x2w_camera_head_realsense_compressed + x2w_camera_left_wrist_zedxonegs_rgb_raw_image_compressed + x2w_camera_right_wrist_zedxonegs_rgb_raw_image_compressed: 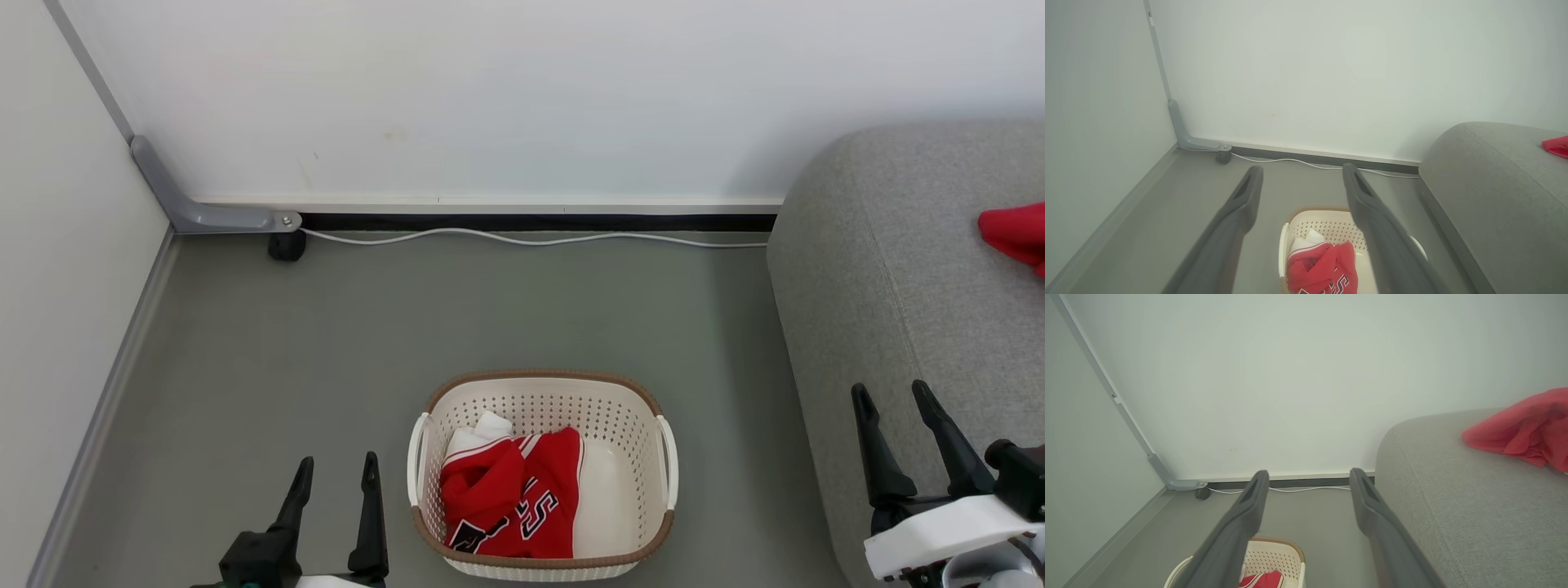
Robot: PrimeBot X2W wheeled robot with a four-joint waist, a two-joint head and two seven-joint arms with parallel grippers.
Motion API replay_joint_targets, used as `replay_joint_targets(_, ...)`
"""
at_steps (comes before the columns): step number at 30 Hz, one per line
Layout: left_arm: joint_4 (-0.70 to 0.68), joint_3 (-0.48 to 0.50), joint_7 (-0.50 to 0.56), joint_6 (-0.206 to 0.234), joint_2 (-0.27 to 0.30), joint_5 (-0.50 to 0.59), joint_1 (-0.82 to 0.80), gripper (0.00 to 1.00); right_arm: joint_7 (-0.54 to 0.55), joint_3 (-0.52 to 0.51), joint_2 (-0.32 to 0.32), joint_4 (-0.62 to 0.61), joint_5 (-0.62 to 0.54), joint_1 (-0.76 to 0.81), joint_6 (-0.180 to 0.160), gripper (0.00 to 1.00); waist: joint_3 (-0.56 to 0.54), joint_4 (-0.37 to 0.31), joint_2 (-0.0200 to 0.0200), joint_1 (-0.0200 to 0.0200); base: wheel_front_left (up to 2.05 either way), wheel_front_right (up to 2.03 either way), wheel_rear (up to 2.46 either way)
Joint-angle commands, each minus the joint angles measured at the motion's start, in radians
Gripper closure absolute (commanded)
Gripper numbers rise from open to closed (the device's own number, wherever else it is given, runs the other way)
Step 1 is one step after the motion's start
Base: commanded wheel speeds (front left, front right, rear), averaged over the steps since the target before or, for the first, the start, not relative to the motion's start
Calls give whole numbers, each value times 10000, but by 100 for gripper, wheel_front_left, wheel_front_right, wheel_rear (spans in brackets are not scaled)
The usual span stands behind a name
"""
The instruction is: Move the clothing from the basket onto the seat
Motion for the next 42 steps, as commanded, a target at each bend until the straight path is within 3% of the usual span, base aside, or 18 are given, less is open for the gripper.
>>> replay_joint_targets(1,-277,179,-59,113,20,53,-344,0,-59,144,-220,-324,29,-185,42,0,128,-21,-1,0,0,0,0)
replay_joint_targets(7,-235,-558,-59,433,20,-164,-652,0,-59,128,-557,-699,302,-399,42,0,821,-163,-1,0,0,0,0)
replay_joint_targets(30,288,-4308,-59,2647,20,-1457,-4129,0,-59,229,-2343,-2970,1851,-2080,42,0,5144,-423,-1,0,0,0,0)
replay_joint_targets(37,599,-5022,-59,3019,20,-1742,-5651,0,-59,371,-2771,-3659,2123,-2665,42,0,6515,-509,-1,0,0,0,0)
replay_joint_targets(42,1290,-5640,-59,3056,20,-2007,-6782,0,-59,431,-3017,-4008,2244,-2968,42,0,7387,-610,-1,0,0,0,0)
